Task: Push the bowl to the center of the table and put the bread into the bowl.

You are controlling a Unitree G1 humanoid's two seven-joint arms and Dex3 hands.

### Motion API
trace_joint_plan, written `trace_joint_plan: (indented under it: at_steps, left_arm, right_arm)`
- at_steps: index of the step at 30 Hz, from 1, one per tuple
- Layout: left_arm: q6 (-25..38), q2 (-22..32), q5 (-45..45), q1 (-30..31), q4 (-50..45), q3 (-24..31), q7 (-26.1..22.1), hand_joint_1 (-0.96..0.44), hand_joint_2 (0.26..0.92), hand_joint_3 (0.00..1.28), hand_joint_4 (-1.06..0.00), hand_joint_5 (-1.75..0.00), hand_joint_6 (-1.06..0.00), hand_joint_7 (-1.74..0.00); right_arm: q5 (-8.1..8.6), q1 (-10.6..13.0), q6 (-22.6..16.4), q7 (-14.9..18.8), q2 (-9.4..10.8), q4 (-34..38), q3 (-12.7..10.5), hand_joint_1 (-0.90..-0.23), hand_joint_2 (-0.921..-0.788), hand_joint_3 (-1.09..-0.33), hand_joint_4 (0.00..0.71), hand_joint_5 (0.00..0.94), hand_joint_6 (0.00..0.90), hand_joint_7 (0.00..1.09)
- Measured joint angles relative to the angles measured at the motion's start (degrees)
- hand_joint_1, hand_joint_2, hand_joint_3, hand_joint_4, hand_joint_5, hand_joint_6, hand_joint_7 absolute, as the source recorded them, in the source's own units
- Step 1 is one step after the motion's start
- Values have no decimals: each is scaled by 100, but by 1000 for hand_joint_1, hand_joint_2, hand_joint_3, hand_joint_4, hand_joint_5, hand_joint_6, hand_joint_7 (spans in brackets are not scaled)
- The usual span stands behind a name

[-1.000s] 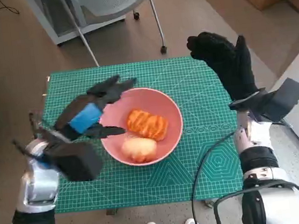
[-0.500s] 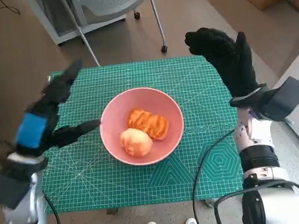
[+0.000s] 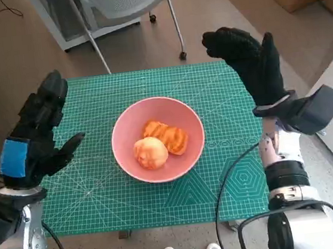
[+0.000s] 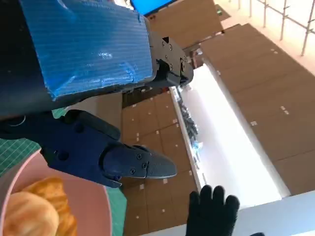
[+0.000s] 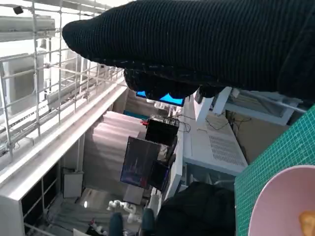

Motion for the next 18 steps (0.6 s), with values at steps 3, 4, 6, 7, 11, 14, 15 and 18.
trace_joint_plan:
  at_steps: [3,4,6,7,11,14,15,18]
  left_arm:
    - [0,-24,-18,0,0,-10,7,-625,921,290,-128,0,-271,0]
    - [0,-31,-21,0,0,-15,7,-624,921,289,-125,0,-269,0]
    - [0,-45,-30,0,0,-29,7,-620,921,288,-120,0,-267,0]
    - [0,-53,-36,0,1,-34,7,-617,921,288,-118,0,-268,-1]
    - [0,-94,-81,-1,2,-42,6,-614,921,288,-116,0,-272,-4]
    - [0,-104,-96,-4,6,-47,5,-616,921,287,-115,0,-276,-6]
    - [0,-107,-103,-7,9,-49,5,-617,921,287,-114,0,-276,-7]
    - [0,-114,-124,-18,25,-57,0,-619,921,287,-112,0,-276,-8]
  right_arm:
    - [1,0,0,0,11,-32,24,-673,-921,-653,227,0,347,0]
    - [2,0,0,0,18,-43,28,-674,-921,-653,227,0,346,0]
    - [5,0,0,0,27,-62,32,-676,-921,-654,228,1,346,0]
    - [5,0,0,0,30,-71,33,-676,-921,-654,228,1,345,0]
    - [8,-1,0,0,30,-89,33,-678,-921,-654,230,2,345,0]
    - [10,-1,-1,0,30,-89,31,-679,-921,-655,232,2,345,0]
    - [10,-2,-2,0,30,-89,30,-679,-921,-655,232,3,345,1]
    - [10,-4,-10,0,27,-86,27,-675,-921,-656,233,3,347,2]
